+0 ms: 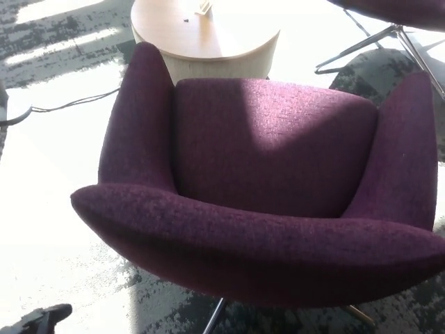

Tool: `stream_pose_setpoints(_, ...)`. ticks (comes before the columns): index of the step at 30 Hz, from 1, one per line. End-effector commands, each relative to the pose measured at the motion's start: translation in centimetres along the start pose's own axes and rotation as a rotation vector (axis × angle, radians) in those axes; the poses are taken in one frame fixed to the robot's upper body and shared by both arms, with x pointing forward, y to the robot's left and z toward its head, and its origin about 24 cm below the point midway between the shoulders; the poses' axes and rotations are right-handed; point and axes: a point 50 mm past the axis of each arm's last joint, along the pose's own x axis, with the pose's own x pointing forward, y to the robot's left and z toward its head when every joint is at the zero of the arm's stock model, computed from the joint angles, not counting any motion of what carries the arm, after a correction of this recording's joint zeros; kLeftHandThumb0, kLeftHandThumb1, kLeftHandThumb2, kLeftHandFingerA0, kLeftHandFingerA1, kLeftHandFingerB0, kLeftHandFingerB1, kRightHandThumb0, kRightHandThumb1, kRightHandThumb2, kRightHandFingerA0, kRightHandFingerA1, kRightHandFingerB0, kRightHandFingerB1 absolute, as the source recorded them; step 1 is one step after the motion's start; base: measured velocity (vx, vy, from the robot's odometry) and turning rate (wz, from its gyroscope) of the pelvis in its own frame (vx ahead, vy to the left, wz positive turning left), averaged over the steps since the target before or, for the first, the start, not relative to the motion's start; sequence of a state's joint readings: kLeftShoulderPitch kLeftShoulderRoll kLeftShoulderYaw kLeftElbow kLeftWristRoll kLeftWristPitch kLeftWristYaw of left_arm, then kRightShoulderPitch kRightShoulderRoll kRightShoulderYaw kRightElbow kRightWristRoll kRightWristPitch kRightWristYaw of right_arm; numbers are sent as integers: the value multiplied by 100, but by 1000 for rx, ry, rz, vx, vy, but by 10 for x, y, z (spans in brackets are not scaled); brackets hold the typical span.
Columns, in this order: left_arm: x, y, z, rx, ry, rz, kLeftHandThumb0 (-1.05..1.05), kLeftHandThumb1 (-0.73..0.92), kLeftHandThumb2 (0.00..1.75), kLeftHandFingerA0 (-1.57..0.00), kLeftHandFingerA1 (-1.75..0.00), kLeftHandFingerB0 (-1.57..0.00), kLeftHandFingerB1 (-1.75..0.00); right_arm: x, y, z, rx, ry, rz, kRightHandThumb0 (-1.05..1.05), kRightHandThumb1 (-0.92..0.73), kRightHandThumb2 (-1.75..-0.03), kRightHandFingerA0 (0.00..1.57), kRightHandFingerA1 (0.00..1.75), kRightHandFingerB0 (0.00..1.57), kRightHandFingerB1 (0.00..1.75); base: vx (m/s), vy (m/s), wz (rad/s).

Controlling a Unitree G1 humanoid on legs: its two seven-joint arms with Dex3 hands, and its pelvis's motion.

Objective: The robot stands in front of a sofa and uses its left hand to push the left side of the sofa

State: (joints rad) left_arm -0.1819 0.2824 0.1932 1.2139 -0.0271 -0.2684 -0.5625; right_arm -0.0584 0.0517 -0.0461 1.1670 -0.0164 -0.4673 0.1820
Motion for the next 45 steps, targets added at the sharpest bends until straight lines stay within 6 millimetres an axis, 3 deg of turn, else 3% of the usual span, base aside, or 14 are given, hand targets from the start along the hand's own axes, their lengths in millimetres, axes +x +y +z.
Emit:
stream_pose_setpoints(1,-12,-12,-37,150,65,126,-105,75,127,-1,-59,-10,-50,-4,2,-7,-4,19,-12,-79,-67,-72,48,39,41,37,0,0,0)
stream_pose_setpoints(2,-14,-16,-46,144,86,151,-40,37,109,-6,-57,-2,-54,-5,1,-8,-29,24,-10,-79,-68,-74,48,40,39,37,0,0,0)
stream_pose_setpoints(3,-16,-19,-53,140,94,176,-40,37,109,-7,-57,-4,-54,-6,0,-10,-46,31,-7,-73,-78,-64,50,35,43,34,0,0,0)
stream_pose_setpoints(6,-17,-21,-55,128,81,188,-105,72,110,-15,-68,-12,-58,-8,1,-14,-28,43,-5,-73,-77,-64,48,35,40,33,0,0,0)
stream_pose_setpoints(8,-19,-22,-58,127,88,188,-105,72,112,-17,-69,-11,-59,-10,1,-17,-35,51,-5,-73,-77,-64,48,35,40,33,0,0,0)
stream_pose_setpoints(9,-21,-22,-61,137,94,192,-105,92,78,-19,-75,-14,-59,-11,1,-19,-32,63,-2,-72,-77,-64,48,35,39,33,0,0,0)
stream_pose_setpoints(12,-24,-22,-66,147,104,207,-105,73,107,-19,-67,-16,-58,-14,3,-23,-10,75,-1,-70,-75,-63,49,35,44,34,0,0,0)
stream_pose_setpoints(14,-24,-23,-67,131,103,215,-104,92,77,-20,-70,-18,-55,-15,2,-24,11,74,-1,-77,-67,-71,48,39,41,37,0,0,0)
stream_pose_setpoints(15,-24,-22,-66,133,100,218,-105,74,110,-20,-67,-16,-57,-14,2,-23,1,64,4,-75,-66,-72,47,40,40,38,0,0,0)
stream_pose_setpoints(26,-23,-21,-61,195,86,216,-103,73,113,-24,-69,-16,-59,-12,3,-20,-25,57,-6,-74,-66,-69,49,39,42,37,0,0,0)
stream_pose_setpoints(38,-24,-23,-65,199,96,205,-105,70,104,-21,-68,-19,-60,-14,2,-23,-19,70,-3,-78,-65,-74,49,41,41,38,0,0,0)
stream_pose_setpoints(41,-23,-23,-63,223,91,209,-104,92,73,-24,-72,-20,-57,-13,2,-22,-28,66,0,-78,-65,-76,48,41,41,39,0,0,0)
stream_pose_setpoints(42,-24,-23,-65,209,94,204,-104,71,108,-22,-67,-18,-58,-14,1,-22,-60,70,-1,-78,-68,-73,49,41,39,37,0,0,0)
stream_pose_setpoints(45,-24,-23,-65,207,94,204,-104,71,108,-22,-67,-18,-58,-14,1,-23,-64,71,-1,-78,-68,-73,49,41,39,37,0,0,0)
